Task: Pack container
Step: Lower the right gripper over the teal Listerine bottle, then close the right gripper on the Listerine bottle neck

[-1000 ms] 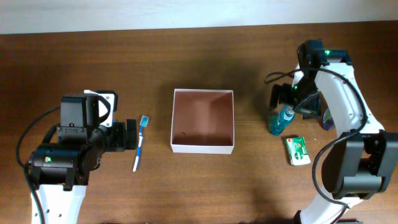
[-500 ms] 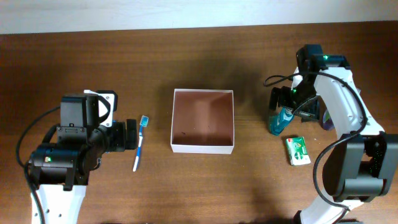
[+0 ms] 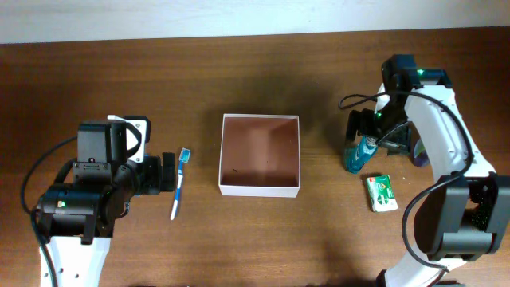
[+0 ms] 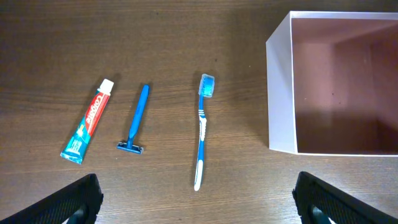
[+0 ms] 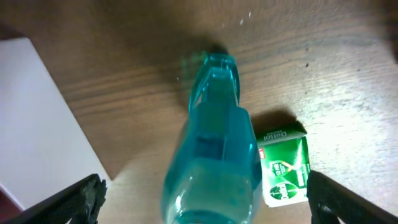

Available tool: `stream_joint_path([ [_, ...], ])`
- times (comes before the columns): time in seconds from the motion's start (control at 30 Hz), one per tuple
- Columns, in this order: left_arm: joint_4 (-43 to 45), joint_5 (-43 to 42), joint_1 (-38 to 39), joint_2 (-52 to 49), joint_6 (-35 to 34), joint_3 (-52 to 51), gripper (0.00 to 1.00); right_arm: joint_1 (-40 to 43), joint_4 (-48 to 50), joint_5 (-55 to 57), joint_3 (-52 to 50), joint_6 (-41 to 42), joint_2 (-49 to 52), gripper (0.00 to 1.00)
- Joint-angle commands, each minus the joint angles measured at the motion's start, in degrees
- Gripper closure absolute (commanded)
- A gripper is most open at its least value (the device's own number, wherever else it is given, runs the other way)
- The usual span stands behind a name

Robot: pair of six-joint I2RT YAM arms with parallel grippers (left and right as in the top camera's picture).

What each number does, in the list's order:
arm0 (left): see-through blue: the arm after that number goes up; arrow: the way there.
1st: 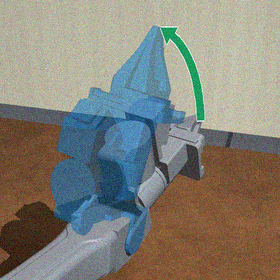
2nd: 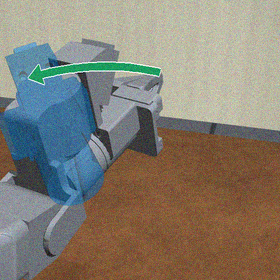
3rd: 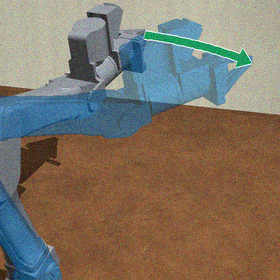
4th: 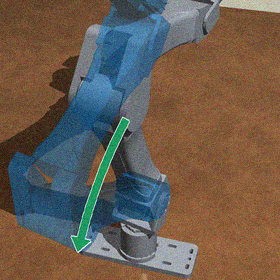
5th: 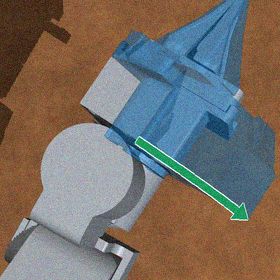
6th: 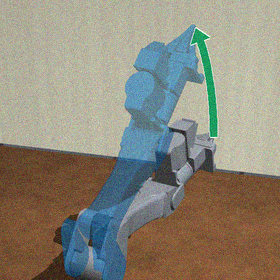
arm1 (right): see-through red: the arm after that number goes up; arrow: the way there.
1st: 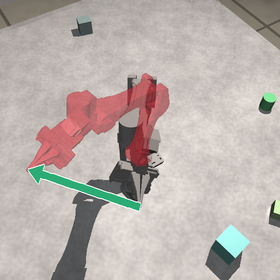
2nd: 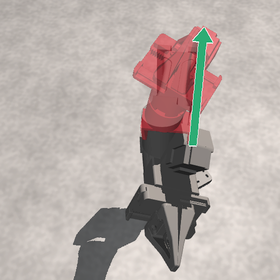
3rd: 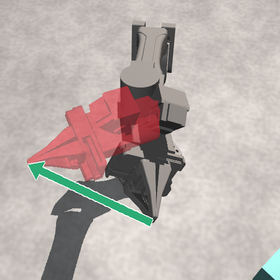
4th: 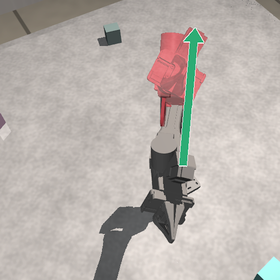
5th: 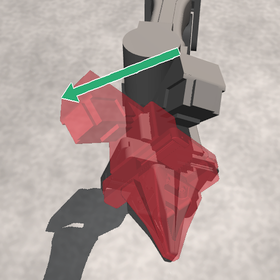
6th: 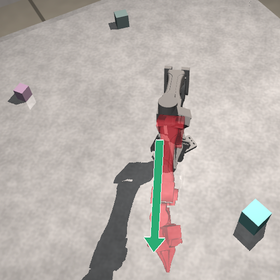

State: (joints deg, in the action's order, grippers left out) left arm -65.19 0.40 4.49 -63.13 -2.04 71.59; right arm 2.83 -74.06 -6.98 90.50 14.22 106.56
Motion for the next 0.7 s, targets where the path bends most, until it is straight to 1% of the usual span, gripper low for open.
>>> stream_joint_path([
  [0.0,-0.02,-0.44,-0.02,0.09,-0.5,1.16,0.01,0.07,-0.7,0.11,1.88,-0.42,-2.19,0.07],
  [0.2,-0.02,-0.44,-0.04,0.09,-0.5,1.16,0.01,-1.88,-0.68,0.59,1.88,-0.39,-2.16,0.15],
  [0.37,-0.02,-0.44,-0.04,0.09,-0.5,1.16,0.01,-3.32,-0.72,3.41,1.16,-0.35,-2.05,0.14],
  [0.67,-0.07,-0.44,-0.02,0.09,-0.5,1.16,0.01,-3.19,0.46,5.97,-1.33,-0.17,-1.18,0.13],
])
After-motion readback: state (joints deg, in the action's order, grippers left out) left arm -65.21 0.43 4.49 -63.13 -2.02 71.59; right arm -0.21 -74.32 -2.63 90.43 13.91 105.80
